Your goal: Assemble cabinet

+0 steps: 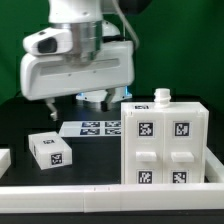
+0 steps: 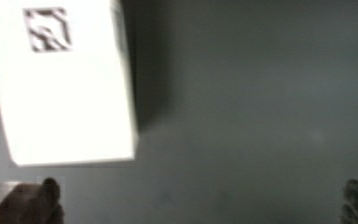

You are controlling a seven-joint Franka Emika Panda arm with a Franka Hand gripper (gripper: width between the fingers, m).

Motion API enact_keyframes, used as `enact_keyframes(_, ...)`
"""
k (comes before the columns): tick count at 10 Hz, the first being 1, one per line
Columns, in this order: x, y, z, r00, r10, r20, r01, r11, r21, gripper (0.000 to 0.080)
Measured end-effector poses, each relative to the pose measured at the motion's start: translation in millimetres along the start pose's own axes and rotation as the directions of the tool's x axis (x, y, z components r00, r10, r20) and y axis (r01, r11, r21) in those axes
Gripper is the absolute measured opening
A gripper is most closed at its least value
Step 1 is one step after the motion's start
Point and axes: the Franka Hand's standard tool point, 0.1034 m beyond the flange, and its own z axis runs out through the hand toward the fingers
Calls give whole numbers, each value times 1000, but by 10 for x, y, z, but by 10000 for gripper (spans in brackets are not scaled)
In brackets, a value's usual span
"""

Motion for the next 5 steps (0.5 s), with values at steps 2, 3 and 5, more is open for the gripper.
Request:
enact_keyframes(2, -167, 224, 118, 998, -66, -2, 66, 998, -8, 796)
enact_keyframes(3, -230, 315, 188, 997, -77, -10, 77, 997, -20, 796)
enact_keyframes(5, -291, 376, 305, 997, -78, -10, 78, 997, -26, 796)
